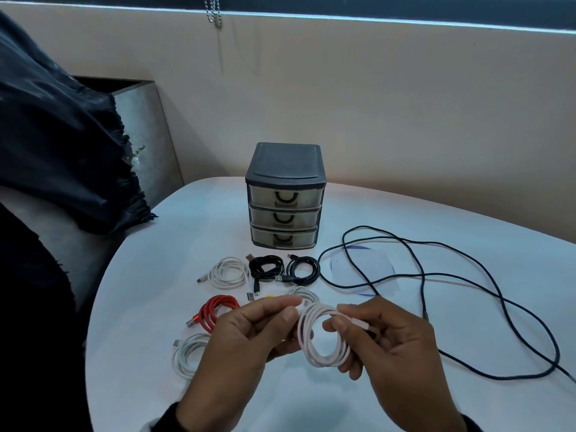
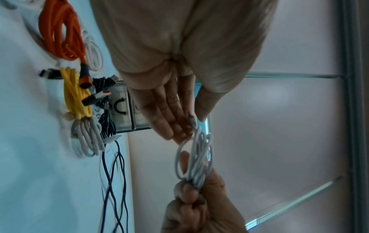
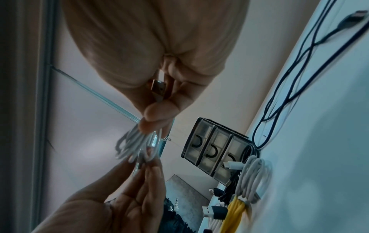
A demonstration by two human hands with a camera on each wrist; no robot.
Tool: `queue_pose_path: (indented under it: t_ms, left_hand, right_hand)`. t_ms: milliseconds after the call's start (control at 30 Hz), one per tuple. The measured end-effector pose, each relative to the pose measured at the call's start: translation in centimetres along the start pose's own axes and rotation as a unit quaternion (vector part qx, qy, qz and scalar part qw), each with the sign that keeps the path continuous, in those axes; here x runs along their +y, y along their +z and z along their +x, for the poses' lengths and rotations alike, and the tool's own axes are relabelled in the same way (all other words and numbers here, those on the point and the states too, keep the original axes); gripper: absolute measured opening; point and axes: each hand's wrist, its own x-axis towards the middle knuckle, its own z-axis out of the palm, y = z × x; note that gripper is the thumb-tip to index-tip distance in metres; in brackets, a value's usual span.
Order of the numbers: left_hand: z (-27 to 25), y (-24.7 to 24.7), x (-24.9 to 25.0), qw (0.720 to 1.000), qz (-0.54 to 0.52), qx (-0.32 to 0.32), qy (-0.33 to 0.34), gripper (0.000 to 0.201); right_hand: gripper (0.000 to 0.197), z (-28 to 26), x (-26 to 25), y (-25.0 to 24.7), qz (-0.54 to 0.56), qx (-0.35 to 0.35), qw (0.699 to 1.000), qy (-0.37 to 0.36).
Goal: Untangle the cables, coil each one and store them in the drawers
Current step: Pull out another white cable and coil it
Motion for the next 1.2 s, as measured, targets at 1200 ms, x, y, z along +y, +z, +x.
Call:
queue_pose_path:
  t_ms: [1200]
  left_hand:
    - [-0.9,-0.4,0.1,0.946,0.291,-0.094,0.105,0.030]
  right_hand:
    - [0.016,0.2,0.0,-0.5,-0.062,-0.080,0.992,0.070]
